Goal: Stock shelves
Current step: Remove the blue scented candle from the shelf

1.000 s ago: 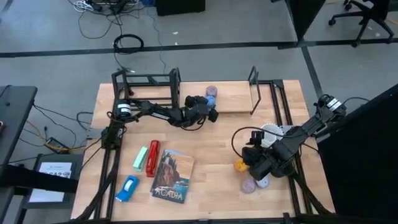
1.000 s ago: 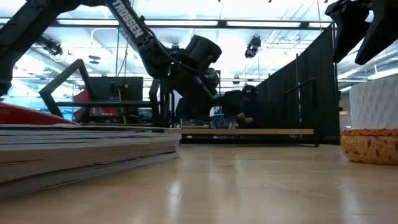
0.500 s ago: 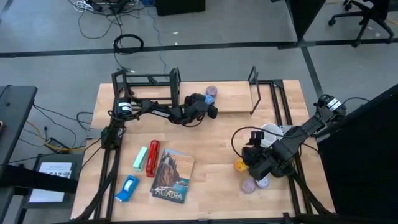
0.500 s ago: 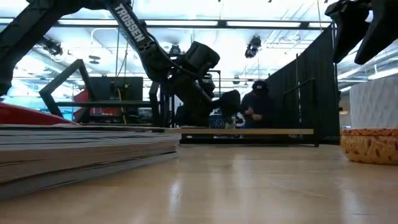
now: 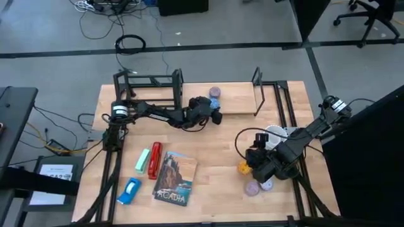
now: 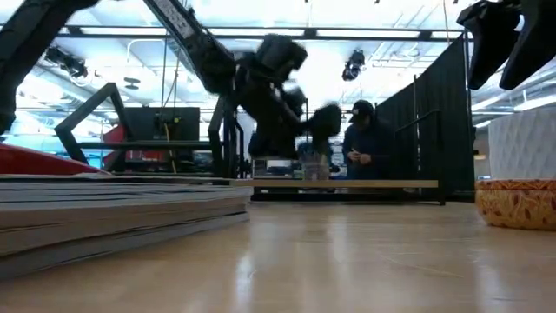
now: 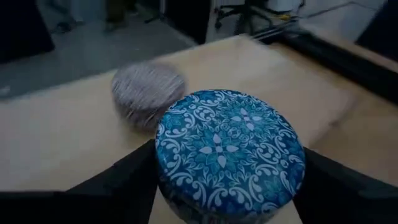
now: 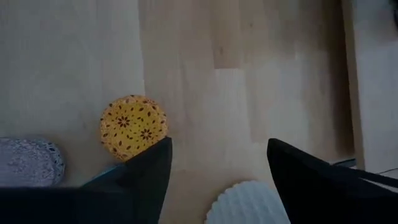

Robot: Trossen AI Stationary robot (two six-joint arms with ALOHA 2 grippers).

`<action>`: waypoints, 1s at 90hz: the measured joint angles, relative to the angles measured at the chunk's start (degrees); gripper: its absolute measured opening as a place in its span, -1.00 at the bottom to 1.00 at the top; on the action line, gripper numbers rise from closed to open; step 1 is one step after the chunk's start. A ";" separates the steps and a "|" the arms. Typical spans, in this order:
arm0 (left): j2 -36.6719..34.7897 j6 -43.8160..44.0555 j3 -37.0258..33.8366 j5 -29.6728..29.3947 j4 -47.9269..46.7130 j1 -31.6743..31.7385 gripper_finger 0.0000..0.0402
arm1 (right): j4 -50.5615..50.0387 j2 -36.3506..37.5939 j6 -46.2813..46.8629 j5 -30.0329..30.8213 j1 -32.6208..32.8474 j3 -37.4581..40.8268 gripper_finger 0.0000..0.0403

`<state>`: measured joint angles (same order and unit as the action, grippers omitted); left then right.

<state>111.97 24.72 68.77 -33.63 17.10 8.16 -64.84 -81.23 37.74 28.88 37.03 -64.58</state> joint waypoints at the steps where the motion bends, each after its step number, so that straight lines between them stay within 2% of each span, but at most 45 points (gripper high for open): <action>1: -0.50 -0.54 0.00 0.14 -0.51 -0.37 0.35 | 0.00 0.07 0.01 -0.01 0.06 0.00 0.16; 6: -2.47 -3.54 0.00 2.16 -2.45 -2.28 0.35 | -0.05 0.68 0.05 -0.02 0.22 0.00 0.16; 14: -5.63 -8.43 0.00 8.70 -5.41 -5.78 0.35 | -0.07 1.95 0.11 0.70 0.35 -0.02 0.16; 30: -6.87 -15.95 0.11 29.41 -9.38 -13.55 0.35 | 0.57 5.51 1.19 3.89 0.37 -0.02 0.16; 34: -6.07 -18.12 0.07 32.76 -9.27 -15.62 0.35 | 0.96 6.32 1.58 4.55 0.37 -0.02 0.15; 44: -3.43 -23.27 0.07 34.36 -5.53 -19.54 0.35 | 4.86 7.84 1.64 4.73 0.55 -0.02 0.14; 63: 5.73 -24.06 0.53 35.99 12.95 -21.31 0.35 | 16.64 7.34 0.74 4.49 1.95 -0.04 0.10; 80: 13.04 -22.86 5.72 42.78 12.93 -21.13 0.34 | 21.78 7.20 1.14 4.41 4.23 -0.07 0.05; 90: 15.02 -21.75 7.54 45.32 12.77 -20.40 0.35 | 22.45 7.39 2.48 4.49 4.66 -0.07 0.02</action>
<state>126.99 2.97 76.32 11.69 29.87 -12.24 -42.39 -73.84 40.22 33.36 41.69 -64.64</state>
